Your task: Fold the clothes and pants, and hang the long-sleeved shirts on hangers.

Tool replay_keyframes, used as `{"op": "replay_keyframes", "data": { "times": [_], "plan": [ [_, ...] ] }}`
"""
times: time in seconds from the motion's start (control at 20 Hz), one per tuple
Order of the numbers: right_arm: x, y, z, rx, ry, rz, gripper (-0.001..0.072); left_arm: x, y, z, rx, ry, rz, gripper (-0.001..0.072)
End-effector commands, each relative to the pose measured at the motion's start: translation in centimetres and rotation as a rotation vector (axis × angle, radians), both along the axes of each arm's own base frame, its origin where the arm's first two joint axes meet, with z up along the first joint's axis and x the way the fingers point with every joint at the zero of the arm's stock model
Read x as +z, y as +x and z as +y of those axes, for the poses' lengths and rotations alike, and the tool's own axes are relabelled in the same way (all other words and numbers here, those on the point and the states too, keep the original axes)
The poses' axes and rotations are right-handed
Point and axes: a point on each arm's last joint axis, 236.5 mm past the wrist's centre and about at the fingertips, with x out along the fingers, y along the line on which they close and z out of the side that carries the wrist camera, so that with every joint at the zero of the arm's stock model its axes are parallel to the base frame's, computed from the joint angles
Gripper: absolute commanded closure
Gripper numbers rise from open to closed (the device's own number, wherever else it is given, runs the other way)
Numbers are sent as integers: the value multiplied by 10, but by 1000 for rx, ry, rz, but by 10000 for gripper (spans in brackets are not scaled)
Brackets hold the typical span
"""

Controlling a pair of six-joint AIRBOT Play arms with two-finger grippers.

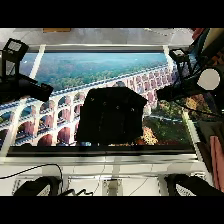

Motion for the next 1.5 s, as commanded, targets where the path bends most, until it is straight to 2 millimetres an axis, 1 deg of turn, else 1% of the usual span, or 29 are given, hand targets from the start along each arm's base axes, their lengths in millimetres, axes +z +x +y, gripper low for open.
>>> {"op": "replay_keyframes", "data": {
  "times": [0.0, 0.55, 0.6, 0.75, 0.8, 0.85, 0.9, 0.95, 1.05, 1.1, 1.15, 1.2, 1.3, 1.35, 1.45],
  "plan": [
    [0, 0, 0, 1, 1, -1, 670, 1, 0, 0, 1, 0, -2, 75],
    [0, 0, 1, 1, 3, -1, 670, 1, 0, 0, 1, 0, -2, 75],
    [2, 2, 1, 1, 6, -12, 670, 1, 0, 0, 1, 0, -2, 75],
    [12, 19, 9, 7, 39, -96, 669, 1, 0, 0, 1, -1, -1, 75],
    [12, 21, 6, 8, 25, -102, 670, 1, 0, 0, 1, -2, -1, 74],
    [9, 20, 0, 47, -28, -94, 670, 1, 0, -2, 4, -17, 0, 75],
    [0, 15, -13, 102, -110, -56, 670, 0, 1, -1, 25, -38, 5, 75],
    [-12, 8, -23, 137, -151, -1, 671, -4, 1, 0, 40, -48, 24, 75],
    [-46, -12, -45, 163, -183, 149, 672, -25, -7, 1, 61, -49, 121, 75],
    [-67, -26, -56, 176, -181, 228, 672, -34, -11, 2, 61, -41, 166, 75],
    [-87, -38, -60, 182, -143, 289, 672, -43, -14, 2, 62, -34, 205, 75],
    [-108, -49, -55, 207, -65, 341, 672, -49, -16, 2, 74, -40, 236, 75],
    [-144, -71, -29, 303, 173, 389, 672, -62, -18, 2, 94, -46, 292, 74],
    [-157, -76, -19, 287, 281, 387, 672, -68, -18, 2, 95, -43, 313, 75],
    [-182, -77, -7, 162, 436, 372, 670, -80, -14, 1, 96, -37, 348, 75]
  ]
}}
